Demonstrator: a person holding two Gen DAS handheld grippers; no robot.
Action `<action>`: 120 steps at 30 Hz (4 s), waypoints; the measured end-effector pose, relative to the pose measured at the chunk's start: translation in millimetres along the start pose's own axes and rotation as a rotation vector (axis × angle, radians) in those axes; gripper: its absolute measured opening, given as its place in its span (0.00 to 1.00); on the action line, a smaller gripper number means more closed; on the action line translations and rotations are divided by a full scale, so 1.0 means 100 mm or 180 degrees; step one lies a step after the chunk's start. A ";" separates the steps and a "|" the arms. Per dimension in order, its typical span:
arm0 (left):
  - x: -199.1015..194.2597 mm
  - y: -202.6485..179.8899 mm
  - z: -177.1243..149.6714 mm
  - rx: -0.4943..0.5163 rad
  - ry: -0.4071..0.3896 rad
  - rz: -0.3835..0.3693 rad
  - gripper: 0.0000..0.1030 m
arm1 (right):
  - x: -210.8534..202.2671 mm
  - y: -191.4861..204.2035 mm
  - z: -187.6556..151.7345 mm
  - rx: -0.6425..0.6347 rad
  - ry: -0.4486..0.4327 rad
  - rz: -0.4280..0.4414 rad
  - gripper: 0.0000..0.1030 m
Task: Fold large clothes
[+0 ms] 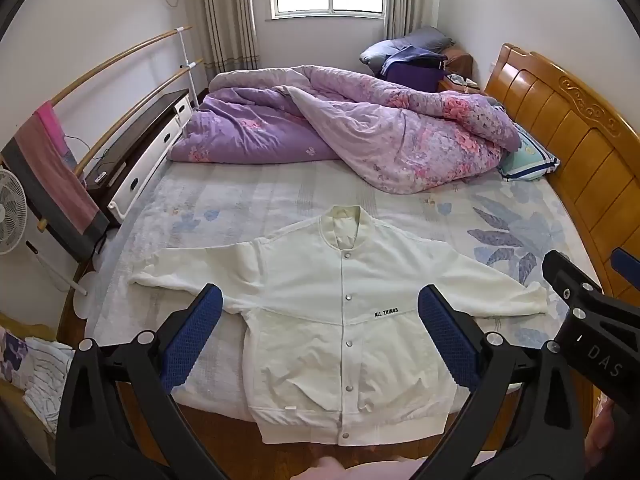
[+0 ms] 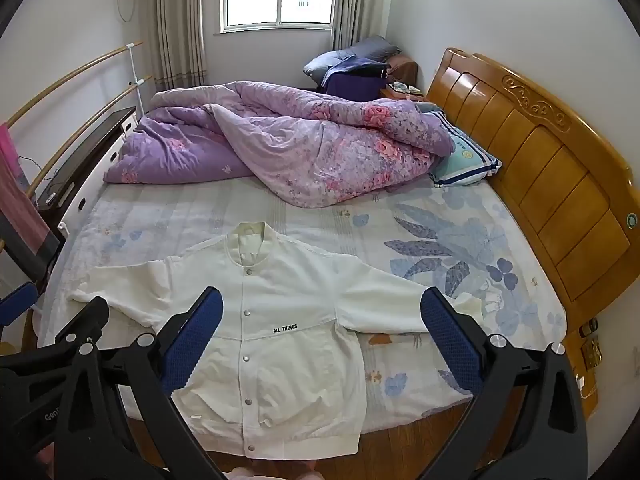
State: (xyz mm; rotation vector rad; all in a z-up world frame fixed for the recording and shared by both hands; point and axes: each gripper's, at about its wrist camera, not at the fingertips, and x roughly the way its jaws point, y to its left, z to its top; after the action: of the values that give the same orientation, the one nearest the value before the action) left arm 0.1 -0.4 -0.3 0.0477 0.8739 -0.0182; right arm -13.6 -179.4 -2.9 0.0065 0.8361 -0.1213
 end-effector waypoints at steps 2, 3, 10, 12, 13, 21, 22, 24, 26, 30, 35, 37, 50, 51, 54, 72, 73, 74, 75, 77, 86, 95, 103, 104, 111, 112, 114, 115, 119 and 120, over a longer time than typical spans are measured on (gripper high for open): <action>0.00 0.00 0.00 -0.0003 0.0005 -0.0005 0.95 | -0.01 -0.01 -0.03 -0.0006 0.0010 0.0008 0.93; -0.01 -0.01 0.00 -0.0002 0.0000 -0.0003 0.95 | -0.02 -0.02 -0.05 -0.0007 0.0007 0.0012 0.93; 0.06 0.02 -0.01 -0.0038 0.0044 -0.0038 0.95 | 0.02 0.05 -0.02 -0.0008 0.0066 -0.0017 0.93; 0.01 0.00 0.00 -0.0007 0.0036 -0.0018 0.95 | 0.02 0.05 -0.02 -0.0013 0.0060 -0.0019 0.93; 0.01 0.00 0.00 -0.0007 0.0035 -0.0015 0.95 | 0.02 0.07 -0.01 -0.0013 0.0060 -0.0017 0.93; 0.03 0.00 -0.08 0.0000 0.0058 -0.0013 0.95 | 0.06 -0.01 -0.10 -0.0002 0.0081 0.0008 0.93; 0.04 0.00 -0.07 -0.0004 0.0067 -0.0009 0.95 | 0.06 -0.02 -0.11 0.0000 0.0080 0.0012 0.93; 0.04 0.00 -0.07 -0.0008 0.0077 0.0000 0.95 | 0.05 0.00 -0.09 -0.0011 0.0091 0.0000 0.93; 0.04 -0.02 -0.19 -0.0009 0.0081 -0.0005 0.95 | 0.07 -0.02 -0.11 -0.0025 0.0103 0.0001 0.93; 0.11 -0.07 -0.23 -0.0007 0.0085 -0.0001 0.95 | 0.07 0.00 -0.11 -0.0028 0.0112 0.0004 0.93; 0.11 -0.09 -0.23 -0.0003 0.0082 0.0001 0.95 | 0.07 0.02 -0.10 -0.0028 0.0123 0.0004 0.93; 0.11 -0.07 -0.21 -0.0002 0.0094 -0.0002 0.95 | 0.07 0.01 -0.10 -0.0028 0.0125 0.0001 0.93; 0.11 -0.21 -0.32 -0.0005 0.0052 -0.0037 0.95 | 0.05 -0.02 -0.12 -0.0021 0.0145 0.0002 0.93; 0.11 -0.22 -0.32 -0.0006 0.0052 -0.0034 0.95 | 0.06 -0.02 -0.11 -0.0023 0.0145 0.0005 0.93; 0.11 -0.22 -0.31 -0.0005 0.0047 -0.0022 0.95 | 0.06 -0.02 -0.11 -0.0020 0.0147 0.0012 0.93; 0.06 -0.25 -0.30 -0.0011 0.0047 -0.0036 0.95 | 0.05 -0.03 -0.14 -0.0003 0.0162 0.0036 0.93; 0.04 -0.26 -0.27 -0.0009 0.0049 -0.0039 0.95 | 0.04 -0.04 -0.15 0.0004 0.0162 0.0039 0.93; 0.03 -0.26 -0.26 -0.0009 0.0050 -0.0040 0.95 | 0.03 -0.04 -0.16 0.0008 0.0162 0.0042 0.93; 0.03 -0.27 -0.26 -0.0010 0.0050 -0.0039 0.95 | 0.03 -0.04 -0.16 0.0008 0.0162 0.0042 0.93; 0.03 -0.26 -0.26 -0.0014 0.0052 -0.0043 0.95 | 0.03 -0.04 -0.16 0.0006 0.0161 0.0041 0.93; -0.07 -0.26 -0.29 -0.0013 0.0056 -0.0063 0.95 | 0.02 -0.05 -0.20 0.0012 0.0163 0.0049 0.93; -0.10 -0.20 -0.36 -0.0073 0.0099 -0.0094 0.95 | 0.00 -0.06 -0.26 0.0030 0.0184 0.0179 0.93; -0.09 -0.19 -0.43 -0.0208 0.0259 0.0109 0.95 | 0.06 -0.11 -0.26 0.0061 0.0180 0.0789 0.93; -0.09 -0.18 -0.44 -0.0237 0.0282 0.0121 0.95 | 0.06 -0.12 -0.25 0.0027 0.0156 0.0833 0.93; -0.13 -0.13 -0.52 -0.0428 0.0383 0.0318 0.95 | 0.00 0.00 -0.21 -0.0436 -0.0195 0.1046 0.93; -0.14 -0.12 -0.55 -0.0450 0.0392 0.0333 0.95 | 0.00 0.02 -0.21 -0.0487 -0.0219 0.1102 0.93; -0.13 -0.09 -0.58 -0.0514 0.0439 0.0342 0.95 | 0.02 0.05 -0.22 -0.0566 -0.0204 0.1243 0.93; -0.13 -0.05 -0.61 -0.0569 0.0479 0.0353 0.95 | 0.07 0.07 -0.22 -0.0587 -0.0161 0.1307 0.93; -0.12 0.11 -0.62 -0.0731 0.0561 0.0487 0.95 | 0.18 0.18 -0.19 -0.0599 -0.0024 0.1439 0.93; -0.12 0.17 -0.61 -0.0756 0.0544 0.0548 0.95 | 0.22 0.22 -0.16 -0.0624 0.0005 0.1448 0.93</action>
State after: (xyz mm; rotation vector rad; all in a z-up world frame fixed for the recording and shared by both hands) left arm -54.0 19.3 -29.6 -0.0992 1.0351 0.2536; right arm -8.6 -158.6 -31.3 0.0124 0.8264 0.3885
